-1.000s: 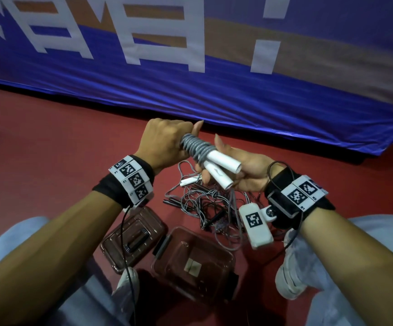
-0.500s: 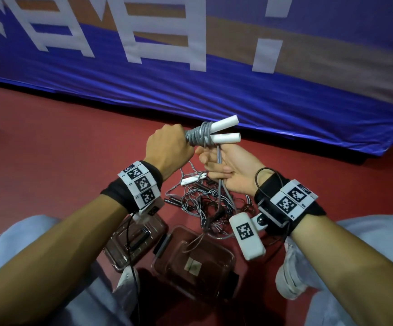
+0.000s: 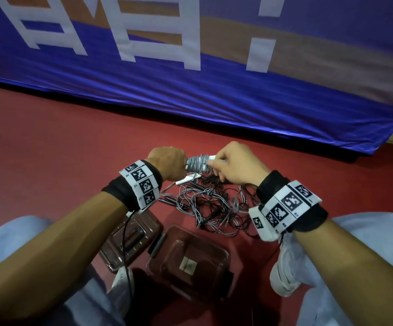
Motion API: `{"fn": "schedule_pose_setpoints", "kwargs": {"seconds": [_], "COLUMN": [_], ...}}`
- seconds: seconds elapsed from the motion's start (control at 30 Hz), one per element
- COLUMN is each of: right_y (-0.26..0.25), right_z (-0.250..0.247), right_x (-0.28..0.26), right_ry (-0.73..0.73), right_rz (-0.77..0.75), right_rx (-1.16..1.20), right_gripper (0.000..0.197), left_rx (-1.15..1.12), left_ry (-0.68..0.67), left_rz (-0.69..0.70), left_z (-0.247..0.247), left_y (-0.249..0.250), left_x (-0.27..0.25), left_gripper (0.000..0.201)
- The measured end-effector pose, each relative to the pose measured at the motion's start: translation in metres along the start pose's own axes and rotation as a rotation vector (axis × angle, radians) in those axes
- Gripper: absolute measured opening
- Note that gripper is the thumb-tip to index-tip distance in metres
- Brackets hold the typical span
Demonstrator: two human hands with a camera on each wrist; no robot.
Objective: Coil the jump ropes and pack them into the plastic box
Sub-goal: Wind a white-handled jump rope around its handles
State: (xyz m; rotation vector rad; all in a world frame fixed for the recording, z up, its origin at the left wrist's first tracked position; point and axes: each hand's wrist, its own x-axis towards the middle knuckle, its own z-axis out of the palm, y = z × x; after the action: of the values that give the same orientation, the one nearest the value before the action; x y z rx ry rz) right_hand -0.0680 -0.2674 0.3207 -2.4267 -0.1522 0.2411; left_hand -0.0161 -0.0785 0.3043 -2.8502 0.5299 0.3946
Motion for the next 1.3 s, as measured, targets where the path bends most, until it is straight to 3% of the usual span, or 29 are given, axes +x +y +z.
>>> {"fn": "schedule_pose_setpoints", "kwargs": {"seconds": [0.3,0.53,0.7,0.9,1.0,1.13,1.3], "right_y": [0.011,0.006,-0.008,-0.017,-0.015,-0.009,-0.011], "right_z": [-0.012,-0.010,-0.004,-0.002,-0.001,0.003,0.004], "right_x": [0.005,0.001,-0.003,-0.008,-0.009,-0.006,-0.001], "right_ry": [0.064,-0.258,-0.406,-0.626,-0.727,-0.735,-0.669], "right_rz": [-0.225,-0.217,-0.210,-0.181,-0.180,-0.183,-0.163], "right_rx": [-0.148,-0.028,0.280,0.436,0.640,0.896,1.166], "right_gripper": [0.050,0.048,0.035,0.048,0.048,0.075,0.050], "left_rx": [0.371,0.470,0.344,0.180,0.050,-0.247,-0.415], "left_ry": [0.281,0.469,0.780,1.007,1.046,1.069,1.031], "left_rz": [0.365,0.497,0.627,0.715,0.691,0.541,0.241], "left_z": [-0.017,-0.030,-0.033,-0.035,-0.033,-0.032,-0.034], "left_y": [-0.014,-0.032,-0.050,-0.043,-0.035,-0.026,-0.020], "left_x": [-0.011,-0.018,-0.015,-0.023,-0.028,-0.033,-0.034], "left_gripper": [0.025,0.025,0.049,0.045,0.044,0.048,0.050]}}
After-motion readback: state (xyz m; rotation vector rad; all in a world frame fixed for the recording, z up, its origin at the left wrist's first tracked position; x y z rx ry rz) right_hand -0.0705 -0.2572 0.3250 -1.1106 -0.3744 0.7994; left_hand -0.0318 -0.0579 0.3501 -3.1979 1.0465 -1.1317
